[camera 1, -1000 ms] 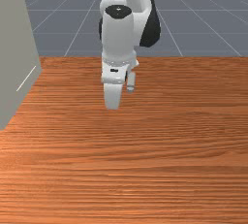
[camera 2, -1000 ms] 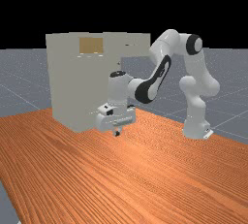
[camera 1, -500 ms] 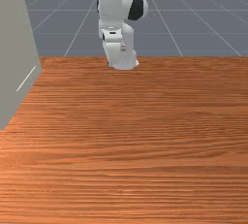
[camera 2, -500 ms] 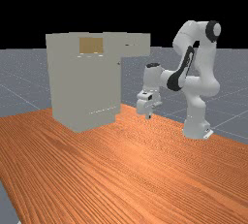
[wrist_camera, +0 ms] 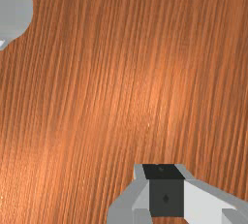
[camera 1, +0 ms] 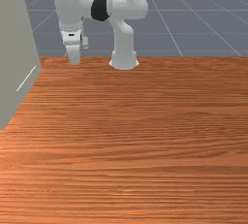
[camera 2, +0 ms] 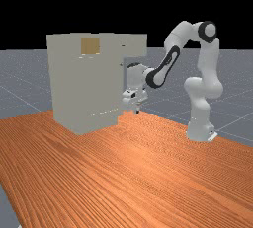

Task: Close the drawer

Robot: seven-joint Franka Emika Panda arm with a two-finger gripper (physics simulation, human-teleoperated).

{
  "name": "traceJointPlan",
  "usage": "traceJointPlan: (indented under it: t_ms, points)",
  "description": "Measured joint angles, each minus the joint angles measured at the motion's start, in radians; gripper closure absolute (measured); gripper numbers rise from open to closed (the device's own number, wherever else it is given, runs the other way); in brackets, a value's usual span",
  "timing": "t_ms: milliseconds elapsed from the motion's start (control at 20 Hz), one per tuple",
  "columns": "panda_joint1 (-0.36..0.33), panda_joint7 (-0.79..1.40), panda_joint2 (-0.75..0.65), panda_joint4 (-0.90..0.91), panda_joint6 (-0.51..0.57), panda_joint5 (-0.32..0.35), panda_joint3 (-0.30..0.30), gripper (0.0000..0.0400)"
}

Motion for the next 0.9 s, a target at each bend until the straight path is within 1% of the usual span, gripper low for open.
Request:
traceJointPlan:
  t_ms: [50, 100, 150, 200, 250, 300, 400, 450, 500, 550, 600, 650, 700, 750, 800, 850, 900]
  points:
    - [-0.012, -0.138, 0.049, 0.052, 0.004, 0.010, -0.033, 0.0400]
    - [-0.042, -0.279, 0.123, 0.134, -0.002, 0.045, -0.062, 0.0400]
    - [-0.084, -0.374, 0.201, 0.224, -0.018, 0.085, -0.081, 0.0400]
    - [-0.128, -0.467, 0.274, 0.316, -0.045, 0.150, -0.088, 0.0400]
    - [-0.096, -0.470, 0.327, 0.372, -0.063, 0.154, -0.075, 0.0400]
    - [-0.065, -0.362, 0.366, 0.407, -0.122, 0.141, -0.074, 0.0400]
    - [-0.064, -0.364, 0.407, 0.412, -0.106, 0.149, -0.069, 0.0400]
    - [-0.070, -0.377, 0.459, 0.479, -0.171, 0.138, -0.074, 0.0400]
    - [-0.075, -0.399, 0.485, 0.513, -0.188, 0.151, -0.073, 0.0400]
    - [-0.093, -0.561, 0.459, 0.457, -0.075, 0.220, -0.040, 0.0400]
    - [-0.077, -0.476, 0.573, 0.621, -0.263, 0.184, -0.054, 0.0400]
    - [-0.077, -0.507, 0.618, 0.675, -0.303, 0.210, -0.041, 0.0400]
    - [-0.060, -0.457, 0.543, 0.539, -0.151, 0.295, -0.025, 0.0400]
    - [-0.014, -0.250, 0.486, 0.453, -0.107, 0.334, -0.027, 0.0400]
    - [0.035, -0.161, 0.436, 0.383, -0.078, 0.332, -0.005, 0.0400]
    - [0.093, -0.002, 0.381, 0.305, -0.031, 0.347, 0.029, 0.0400]
    - [0.169, 0.322, 0.328, 0.223, 0.062, 0.387, 0.099, 0.0400]
